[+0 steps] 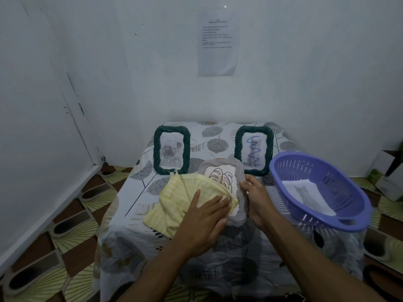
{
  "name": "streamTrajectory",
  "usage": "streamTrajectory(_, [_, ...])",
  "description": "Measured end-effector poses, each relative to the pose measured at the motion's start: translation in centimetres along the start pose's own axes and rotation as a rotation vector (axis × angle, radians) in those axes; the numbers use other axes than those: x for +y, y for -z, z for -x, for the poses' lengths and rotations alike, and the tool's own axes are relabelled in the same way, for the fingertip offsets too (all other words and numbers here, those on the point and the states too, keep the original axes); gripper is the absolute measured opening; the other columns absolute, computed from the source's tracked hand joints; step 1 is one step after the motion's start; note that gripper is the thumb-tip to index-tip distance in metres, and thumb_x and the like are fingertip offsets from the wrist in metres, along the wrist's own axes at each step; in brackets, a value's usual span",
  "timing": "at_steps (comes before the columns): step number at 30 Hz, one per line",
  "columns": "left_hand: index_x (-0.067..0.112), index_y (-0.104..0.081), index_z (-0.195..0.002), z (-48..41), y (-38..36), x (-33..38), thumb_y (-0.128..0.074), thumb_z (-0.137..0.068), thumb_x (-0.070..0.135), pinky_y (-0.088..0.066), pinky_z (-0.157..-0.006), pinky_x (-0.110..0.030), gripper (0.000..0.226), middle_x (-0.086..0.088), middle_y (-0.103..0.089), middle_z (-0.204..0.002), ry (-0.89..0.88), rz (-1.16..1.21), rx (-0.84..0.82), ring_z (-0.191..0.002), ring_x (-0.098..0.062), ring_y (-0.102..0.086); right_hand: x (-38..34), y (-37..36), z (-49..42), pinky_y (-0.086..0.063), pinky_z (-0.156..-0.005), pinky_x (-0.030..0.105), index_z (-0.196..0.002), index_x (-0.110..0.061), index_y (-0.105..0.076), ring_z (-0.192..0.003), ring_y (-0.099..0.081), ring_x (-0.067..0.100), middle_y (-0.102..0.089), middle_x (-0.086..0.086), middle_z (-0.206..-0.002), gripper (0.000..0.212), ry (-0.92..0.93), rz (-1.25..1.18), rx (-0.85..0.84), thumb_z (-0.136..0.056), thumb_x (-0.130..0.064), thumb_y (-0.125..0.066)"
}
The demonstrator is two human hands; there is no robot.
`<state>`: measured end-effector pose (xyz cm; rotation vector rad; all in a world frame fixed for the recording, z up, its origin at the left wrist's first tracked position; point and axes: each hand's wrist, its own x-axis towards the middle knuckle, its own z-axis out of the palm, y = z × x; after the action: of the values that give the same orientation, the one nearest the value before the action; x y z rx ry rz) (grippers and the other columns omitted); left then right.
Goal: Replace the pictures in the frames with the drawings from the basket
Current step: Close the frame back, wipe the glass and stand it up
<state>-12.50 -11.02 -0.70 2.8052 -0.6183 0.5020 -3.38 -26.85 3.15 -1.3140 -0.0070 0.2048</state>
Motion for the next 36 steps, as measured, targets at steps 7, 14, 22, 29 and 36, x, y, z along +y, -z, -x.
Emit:
streamTrajectory(7, [0.023,-0.026,-0.151,-0.6,1.3,-0.8,-0.012,-0.101,0.045,0.008,-0.120,-0.046,0.056,0.011,-0.017,-0.158,0.212,-0.083,0.039,-0.147,-0.007,-0.015,0.4,-0.6,0.6,-0.056,-0.072,0.040,-0.105,-0.006,-0.063,-0.084,-0.070,0.031,-0.073,0.017,-0.098,0.022,-0.033,-0.016,-0.002,-0.098,-0.004,-0.042])
streamTrajectory(14, [0.023,-0.040,-0.145,1.1,0.6,-0.2,-0.019,-0.102,0.044,0.001,-0.119,-0.051,0.052,0.011,-0.031,-0.154,0.039,-0.113,0.016,-0.144,-0.007,-0.025,0.3,-0.5,0.3,-0.056,-0.078,0.044,-0.103,-0.007,-0.064,-0.086,-0.068,0.032,-0.072,0.020,-0.102,0.022,-0.039,0.061,0.026,-0.098,-0.006,-0.043])
streamTrajectory(22, [0.023,-0.037,-0.146,0.2,1.5,-0.6,-0.015,-0.102,0.046,0.005,-0.119,-0.050,0.055,0.012,-0.027,-0.156,-0.007,-0.047,-0.012,-0.146,-0.004,-0.017,-0.2,-0.6,0.2,-0.056,-0.063,0.036,-0.102,-0.005,-0.064,-0.077,-0.071,0.028,-0.074,0.015,-0.091,0.022,-0.055,0.052,0.067,-0.098,-0.006,-0.043])
streamTrajectory(29, [0.023,-0.042,-0.144,0.3,1.6,-0.8,-0.014,-0.101,0.049,-0.001,-0.119,-0.052,0.057,0.010,-0.035,-0.153,0.046,-0.150,-0.003,-0.143,-0.007,-0.028,0.4,-0.4,0.4,-0.056,-0.079,0.047,-0.105,-0.003,-0.063,-0.088,-0.069,0.035,-0.072,0.019,-0.097,0.022,-0.070,0.011,0.068,-0.098,-0.004,-0.042])
streamTrajectory(36, [0.019,-0.042,-0.144,-2.4,2.3,-2.0,-0.009,-0.100,0.051,0.007,-0.118,-0.052,0.064,0.004,-0.039,-0.152,0.189,-0.227,0.049,-0.142,-0.012,-0.031,-0.1,-0.9,0.7,-0.056,-0.058,0.032,-0.102,-0.007,-0.065,-0.076,-0.073,0.026,-0.075,0.013,-0.090,0.024,-0.044,-0.001,0.026,-0.097,-0.003,-0.042])
